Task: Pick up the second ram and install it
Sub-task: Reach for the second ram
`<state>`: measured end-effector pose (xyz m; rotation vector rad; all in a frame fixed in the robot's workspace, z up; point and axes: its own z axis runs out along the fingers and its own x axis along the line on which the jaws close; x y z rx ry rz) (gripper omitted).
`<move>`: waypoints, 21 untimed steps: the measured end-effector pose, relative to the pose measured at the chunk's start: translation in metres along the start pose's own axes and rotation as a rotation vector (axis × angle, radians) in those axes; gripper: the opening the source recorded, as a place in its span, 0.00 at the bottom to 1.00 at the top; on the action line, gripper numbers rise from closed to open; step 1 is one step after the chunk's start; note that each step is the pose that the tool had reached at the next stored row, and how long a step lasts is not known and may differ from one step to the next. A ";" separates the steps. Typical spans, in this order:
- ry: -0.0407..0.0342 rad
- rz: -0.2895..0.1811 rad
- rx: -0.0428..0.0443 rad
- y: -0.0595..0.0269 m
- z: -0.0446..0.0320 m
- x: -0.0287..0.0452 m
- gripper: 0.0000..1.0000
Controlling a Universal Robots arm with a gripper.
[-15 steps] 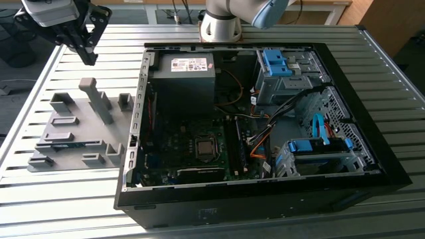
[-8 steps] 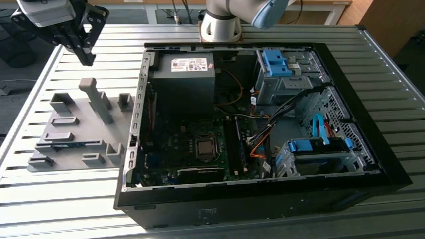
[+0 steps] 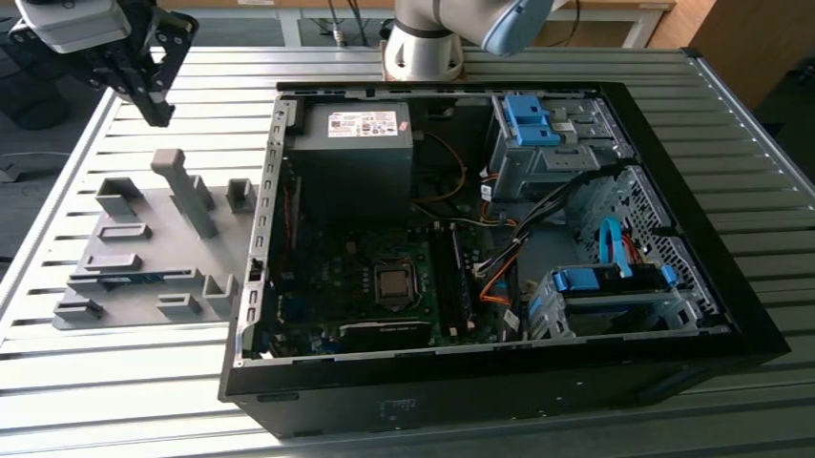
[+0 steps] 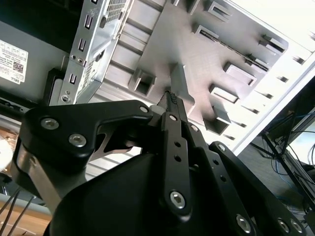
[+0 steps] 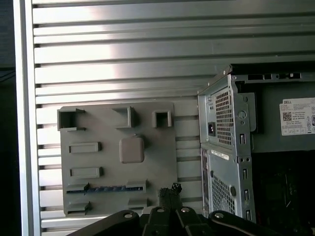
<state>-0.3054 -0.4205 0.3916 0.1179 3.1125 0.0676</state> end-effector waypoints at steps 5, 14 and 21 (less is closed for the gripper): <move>0.0001 0.000 0.0001 -0.0017 -0.0004 0.0130 0.11; 0.0000 0.000 0.0000 -0.0125 -0.0009 0.0318 0.11; 0.0001 0.000 0.0002 -0.0265 -0.0015 0.0465 0.11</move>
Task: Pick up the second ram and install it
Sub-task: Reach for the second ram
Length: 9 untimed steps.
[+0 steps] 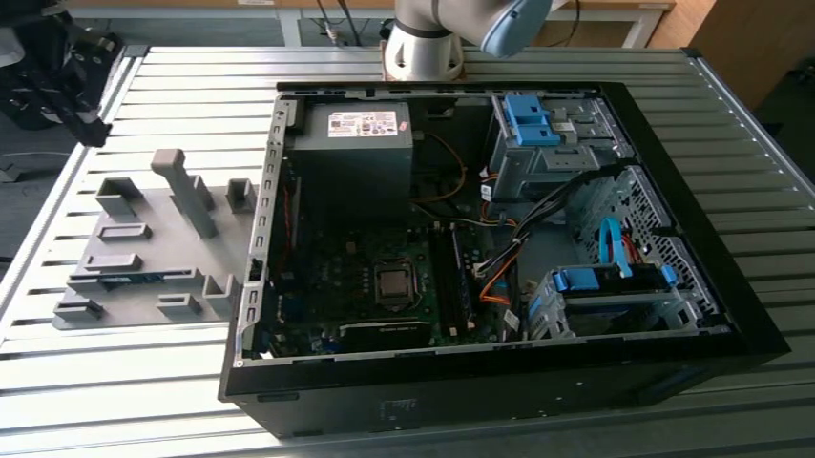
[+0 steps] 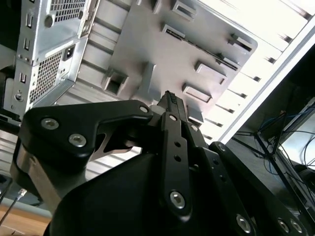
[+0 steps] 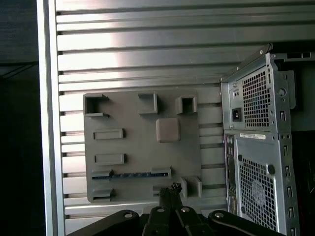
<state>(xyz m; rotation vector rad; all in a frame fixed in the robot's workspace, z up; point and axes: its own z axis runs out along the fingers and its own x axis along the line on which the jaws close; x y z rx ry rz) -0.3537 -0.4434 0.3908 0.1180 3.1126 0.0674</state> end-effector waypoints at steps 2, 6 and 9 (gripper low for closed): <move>-0.0001 0.000 -0.0002 -0.0018 0.0000 0.0065 0.11; -0.0001 0.000 -0.0002 -0.0044 -0.0005 0.0219 0.11; -0.0001 0.000 -0.0002 -0.0059 -0.0007 0.0312 0.11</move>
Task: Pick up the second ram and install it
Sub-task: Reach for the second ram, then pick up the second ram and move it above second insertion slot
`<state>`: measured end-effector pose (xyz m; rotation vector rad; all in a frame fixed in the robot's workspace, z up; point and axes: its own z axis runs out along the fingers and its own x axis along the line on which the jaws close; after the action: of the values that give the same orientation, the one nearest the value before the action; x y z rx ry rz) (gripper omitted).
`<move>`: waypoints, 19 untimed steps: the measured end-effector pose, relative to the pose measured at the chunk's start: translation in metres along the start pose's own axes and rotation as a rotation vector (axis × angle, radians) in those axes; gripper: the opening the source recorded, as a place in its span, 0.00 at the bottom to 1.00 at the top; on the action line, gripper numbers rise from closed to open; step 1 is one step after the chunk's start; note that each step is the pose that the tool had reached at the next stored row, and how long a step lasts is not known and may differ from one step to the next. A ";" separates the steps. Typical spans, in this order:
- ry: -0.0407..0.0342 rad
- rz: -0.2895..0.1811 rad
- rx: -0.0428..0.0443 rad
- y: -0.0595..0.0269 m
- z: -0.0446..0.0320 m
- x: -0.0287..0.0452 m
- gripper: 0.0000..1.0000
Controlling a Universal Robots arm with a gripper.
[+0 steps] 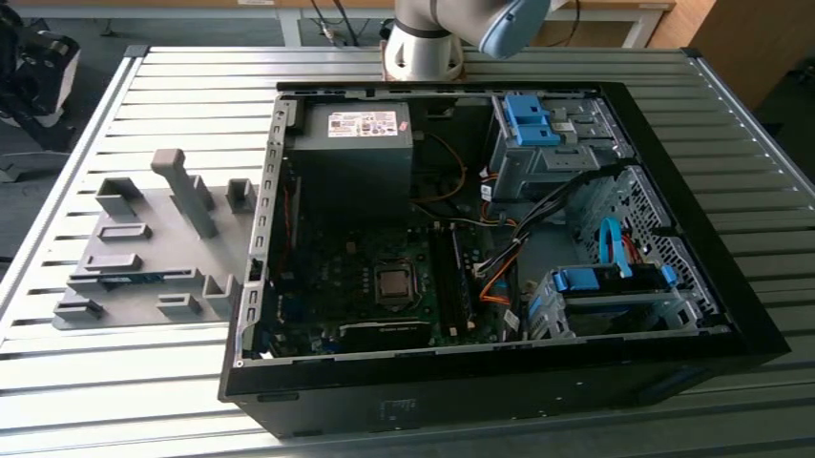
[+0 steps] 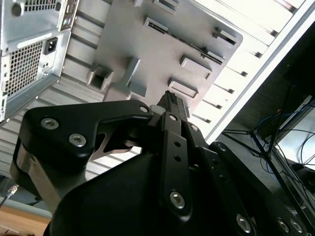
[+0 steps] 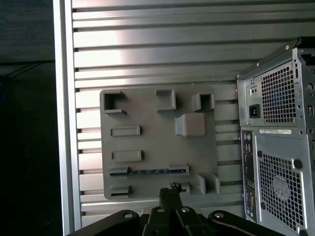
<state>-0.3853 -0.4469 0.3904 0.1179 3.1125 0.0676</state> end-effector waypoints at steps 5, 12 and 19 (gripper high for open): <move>0.0000 0.000 0.0000 -0.0018 -0.0003 0.0090 0.11; 0.0001 0.000 0.0000 -0.0018 -0.0003 0.0093 0.11; 0.0002 -0.004 -0.0001 -0.0018 -0.0003 0.0094 0.11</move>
<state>-0.3949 -0.4480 0.3904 0.1112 3.1128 0.0677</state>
